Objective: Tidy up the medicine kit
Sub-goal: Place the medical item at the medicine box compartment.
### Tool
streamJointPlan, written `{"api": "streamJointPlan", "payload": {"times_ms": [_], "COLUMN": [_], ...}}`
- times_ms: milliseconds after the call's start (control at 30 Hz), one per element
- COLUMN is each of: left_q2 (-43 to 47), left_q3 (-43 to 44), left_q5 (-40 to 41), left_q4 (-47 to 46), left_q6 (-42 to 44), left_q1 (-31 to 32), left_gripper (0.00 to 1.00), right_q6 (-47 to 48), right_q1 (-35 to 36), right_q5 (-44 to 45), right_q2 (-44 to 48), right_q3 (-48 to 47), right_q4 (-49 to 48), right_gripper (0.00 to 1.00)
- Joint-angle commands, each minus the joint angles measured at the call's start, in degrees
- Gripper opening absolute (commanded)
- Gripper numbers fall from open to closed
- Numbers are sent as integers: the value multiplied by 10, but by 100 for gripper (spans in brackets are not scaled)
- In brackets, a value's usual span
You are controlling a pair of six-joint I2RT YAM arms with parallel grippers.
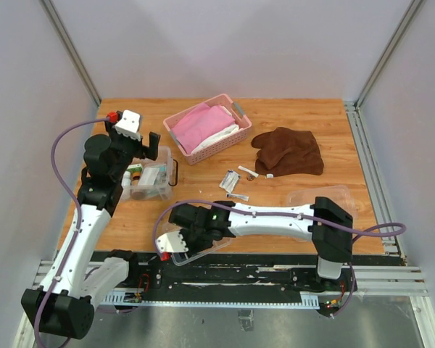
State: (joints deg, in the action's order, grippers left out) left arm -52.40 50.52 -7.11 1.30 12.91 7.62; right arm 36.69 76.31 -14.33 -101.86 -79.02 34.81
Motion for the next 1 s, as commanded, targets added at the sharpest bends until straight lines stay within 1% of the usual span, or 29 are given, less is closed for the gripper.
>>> {"api": "streamJointPlan", "payload": {"times_ms": [0,133,233,567,767,967], "left_q2": [18,25,36,52,64,71], "left_q3": [-11,-18,-25,-25,-39,-46], "left_q5": [-10,-24,-26,-40,-49,-56], "left_q4": [-27,-27,-31,-31,-40,-45], "left_q6": [-6,-6,-2,-2,0,1], "left_q1": [-6,-7,-7,-7,-7,-7], "left_gripper": [99,99,99,99,99,99], "right_q6": [-42,-54,-62,-76,-78,-79], "right_q1": [17,18,18,27,28,28], "right_q5": [52,62,54,43,41,46], "right_q2": [-30,-66,-91,-141,-155,-158], "right_q3": [-44,-78,-99,-119,-120,-119], "right_q4": [12,24,41,59,60,60], "right_gripper": [20,20,21,24,28,36]}}
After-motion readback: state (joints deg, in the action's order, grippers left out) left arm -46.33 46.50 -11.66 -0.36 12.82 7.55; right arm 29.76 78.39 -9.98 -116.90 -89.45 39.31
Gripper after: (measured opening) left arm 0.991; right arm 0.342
